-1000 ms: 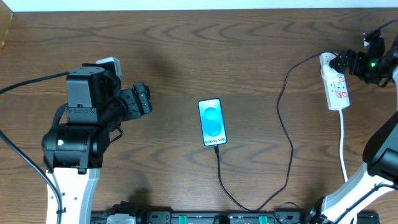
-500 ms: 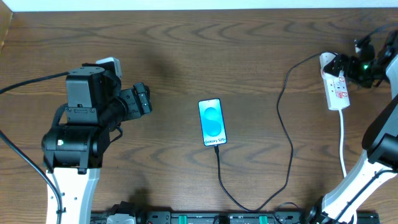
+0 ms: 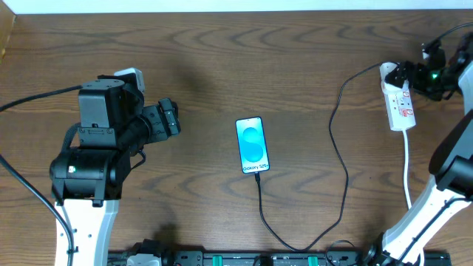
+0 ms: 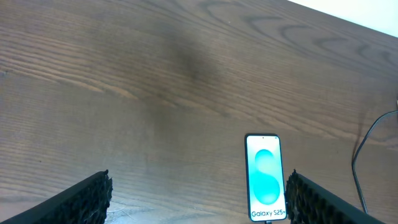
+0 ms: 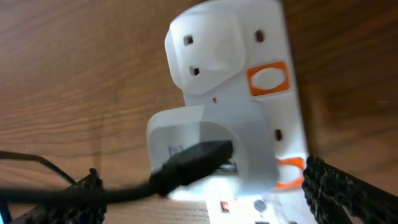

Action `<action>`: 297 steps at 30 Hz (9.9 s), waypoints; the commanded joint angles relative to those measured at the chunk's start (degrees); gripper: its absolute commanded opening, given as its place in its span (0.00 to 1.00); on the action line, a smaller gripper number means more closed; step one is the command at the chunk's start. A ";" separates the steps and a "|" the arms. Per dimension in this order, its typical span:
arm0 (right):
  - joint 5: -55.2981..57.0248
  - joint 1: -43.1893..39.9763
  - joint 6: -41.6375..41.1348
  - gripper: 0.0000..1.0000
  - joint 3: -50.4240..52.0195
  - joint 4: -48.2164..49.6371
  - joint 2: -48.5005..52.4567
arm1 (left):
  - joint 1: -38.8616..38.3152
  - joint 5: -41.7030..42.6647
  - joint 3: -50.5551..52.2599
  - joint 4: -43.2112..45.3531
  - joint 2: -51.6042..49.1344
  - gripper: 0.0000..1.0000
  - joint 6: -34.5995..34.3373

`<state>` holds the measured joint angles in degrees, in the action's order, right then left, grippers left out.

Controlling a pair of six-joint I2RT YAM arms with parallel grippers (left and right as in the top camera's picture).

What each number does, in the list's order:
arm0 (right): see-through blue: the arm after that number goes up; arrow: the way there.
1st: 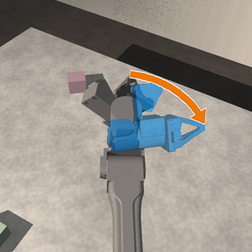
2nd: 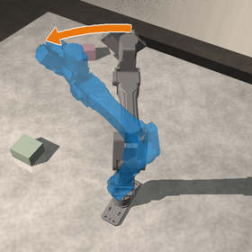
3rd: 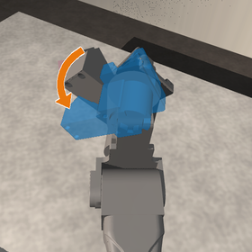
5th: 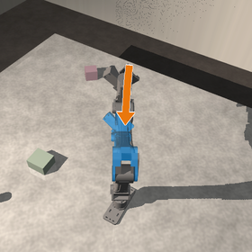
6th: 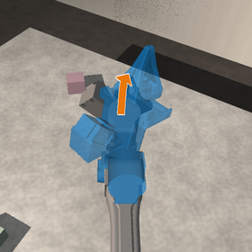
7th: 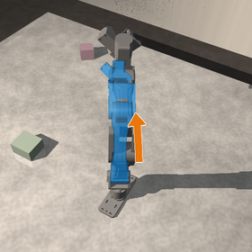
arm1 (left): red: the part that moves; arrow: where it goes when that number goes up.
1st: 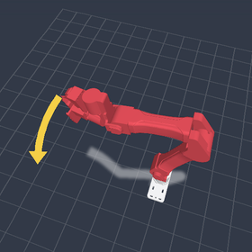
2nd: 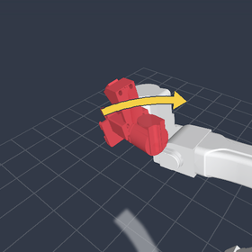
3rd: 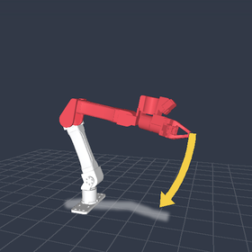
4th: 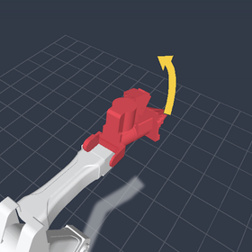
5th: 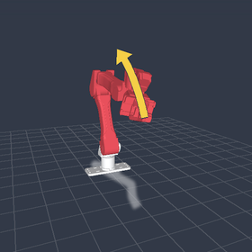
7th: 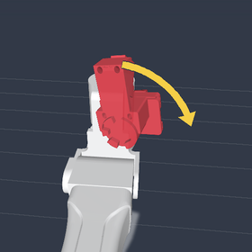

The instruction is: Plug charger to phone and switch on socket

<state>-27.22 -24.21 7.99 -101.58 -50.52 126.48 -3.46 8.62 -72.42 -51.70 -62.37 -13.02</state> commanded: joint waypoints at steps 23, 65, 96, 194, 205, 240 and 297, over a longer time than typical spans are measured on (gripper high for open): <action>-1.64 3.30 -0.24 0.99 -0.76 -2.36 4.92 | 0.28 -0.76 -0.57 -0.15 -0.11 0.89 0.96; 2.91 2.25 -0.02 0.99 -9.64 -12.28 4.92 | 0.28 -0.76 -0.57 -0.15 -0.11 0.89 0.98; -4.37 4.07 -0.17 0.99 -3.69 -8.66 4.92 | 0.28 -0.76 -0.57 -0.15 -0.11 0.89 0.98; -2.91 2.16 -12.22 0.99 -5.22 -13.79 -33.14 | 0.20 -4.31 13.40 3.58 18.49 0.89 0.98; -2.91 2.16 -12.22 0.99 -5.22 -13.79 -33.14 | 0.20 -4.55 41.62 34.18 41.99 0.89 2.43; -2.91 2.16 -12.22 0.99 -5.22 -13.79 -33.14 | 8.59 -6.01 72.19 47.65 62.16 0.89 13.18; 14.34 5.88 -12.20 0.99 -2.14 -10.05 -37.40 | 8.59 -6.32 72.19 47.67 62.14 0.89 13.18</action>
<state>-20.01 -21.06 -3.92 -105.54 -62.33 92.16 4.82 3.07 -1.17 -1.85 -0.69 1.02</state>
